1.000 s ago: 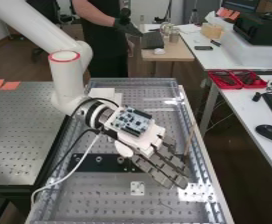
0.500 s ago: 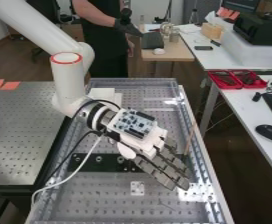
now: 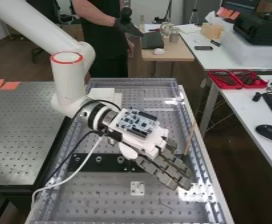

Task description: Grab the drill bit and place it in the clear container

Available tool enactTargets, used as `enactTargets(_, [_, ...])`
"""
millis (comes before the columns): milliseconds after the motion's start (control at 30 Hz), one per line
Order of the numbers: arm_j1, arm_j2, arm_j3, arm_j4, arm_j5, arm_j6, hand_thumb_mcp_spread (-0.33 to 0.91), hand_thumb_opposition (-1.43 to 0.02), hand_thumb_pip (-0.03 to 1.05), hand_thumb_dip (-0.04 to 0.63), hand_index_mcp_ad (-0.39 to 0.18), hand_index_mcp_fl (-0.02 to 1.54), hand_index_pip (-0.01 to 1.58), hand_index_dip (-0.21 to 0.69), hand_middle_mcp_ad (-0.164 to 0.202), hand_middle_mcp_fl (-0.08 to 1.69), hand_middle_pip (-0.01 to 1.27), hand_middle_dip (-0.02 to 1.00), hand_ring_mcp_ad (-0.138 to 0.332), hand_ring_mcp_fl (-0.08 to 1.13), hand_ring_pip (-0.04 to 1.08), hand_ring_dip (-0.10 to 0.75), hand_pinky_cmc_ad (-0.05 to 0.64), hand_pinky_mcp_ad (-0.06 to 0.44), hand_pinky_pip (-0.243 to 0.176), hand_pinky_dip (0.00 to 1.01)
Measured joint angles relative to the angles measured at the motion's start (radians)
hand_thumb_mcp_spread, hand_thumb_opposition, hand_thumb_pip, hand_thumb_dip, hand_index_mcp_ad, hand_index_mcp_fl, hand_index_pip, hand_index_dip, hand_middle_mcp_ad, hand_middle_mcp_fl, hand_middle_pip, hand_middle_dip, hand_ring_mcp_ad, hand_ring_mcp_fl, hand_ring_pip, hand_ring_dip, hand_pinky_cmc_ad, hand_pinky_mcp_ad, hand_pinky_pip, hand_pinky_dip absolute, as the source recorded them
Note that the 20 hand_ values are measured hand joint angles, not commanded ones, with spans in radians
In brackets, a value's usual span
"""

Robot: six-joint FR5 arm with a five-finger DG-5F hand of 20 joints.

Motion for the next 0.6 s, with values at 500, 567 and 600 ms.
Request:
enactTargets(500, [-0.005,0.024,-0.035,0.112,-0.01,0.007,0.6,-0.95,0.49,0.311,-0.19,0.64,1.24,0.372,0.075,0.38,0.13,0.24,0.166,0.15,0.1,0.037,0.239,0.101,-0.063,0.14])
enactTargets(567, [-0.007,0.03,-0.036,0.111,-0.013,0.011,0.65,-0.95,0.44,0.297,-0.192,0.71,1.17,0.346,0.075,0.39,0.13,0.24,0.168,0.15,0.1,0.037,0.237,0.101,-0.063,0.14])
enactTargets(600, [-0.007,0.034,-0.035,0.109,-0.014,0.012,0.64,-0.95,0.43,0.297,-0.192,0.73,1.15,0.328,0.075,0.41,0.13,0.24,0.168,0.15,0.1,0.037,0.232,0.101,-0.063,0.14])
